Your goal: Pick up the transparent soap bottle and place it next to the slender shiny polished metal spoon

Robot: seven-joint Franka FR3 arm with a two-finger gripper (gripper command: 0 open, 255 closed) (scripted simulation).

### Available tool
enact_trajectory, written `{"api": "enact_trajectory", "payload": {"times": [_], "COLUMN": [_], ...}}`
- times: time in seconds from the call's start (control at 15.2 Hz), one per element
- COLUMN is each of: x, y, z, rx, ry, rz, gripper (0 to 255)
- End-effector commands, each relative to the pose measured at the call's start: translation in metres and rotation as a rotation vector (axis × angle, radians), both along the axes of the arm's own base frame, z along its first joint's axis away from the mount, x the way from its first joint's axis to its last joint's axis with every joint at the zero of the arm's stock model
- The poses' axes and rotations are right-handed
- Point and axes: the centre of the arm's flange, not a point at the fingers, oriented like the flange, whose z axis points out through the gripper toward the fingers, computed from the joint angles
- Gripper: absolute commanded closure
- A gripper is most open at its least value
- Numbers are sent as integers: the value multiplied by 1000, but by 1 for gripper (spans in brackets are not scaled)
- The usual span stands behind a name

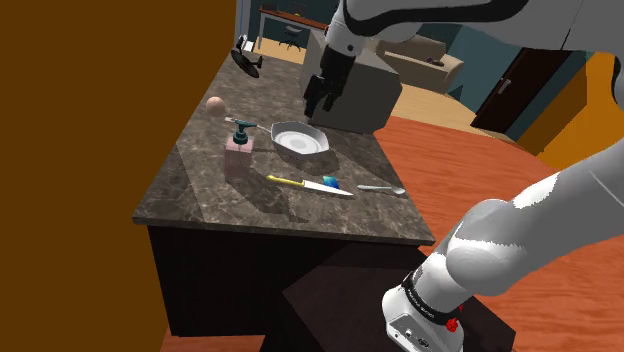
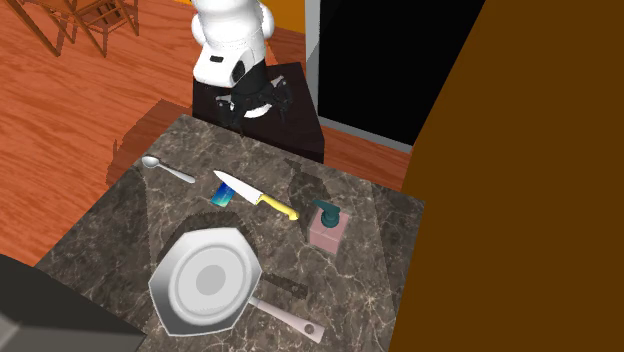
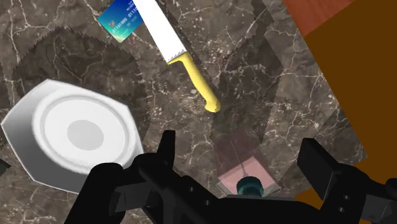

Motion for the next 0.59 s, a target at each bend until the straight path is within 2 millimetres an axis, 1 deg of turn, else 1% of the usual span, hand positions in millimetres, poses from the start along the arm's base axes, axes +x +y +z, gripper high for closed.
{"api": "enact_trajectory", "payload": {"times": [0.0,0.53], "x": [22,109], "y": [12,62], "z": [-9,-51], "rx": [1,2], "ry": [6,32], "rz": [19,92], "gripper": [0,0]}}
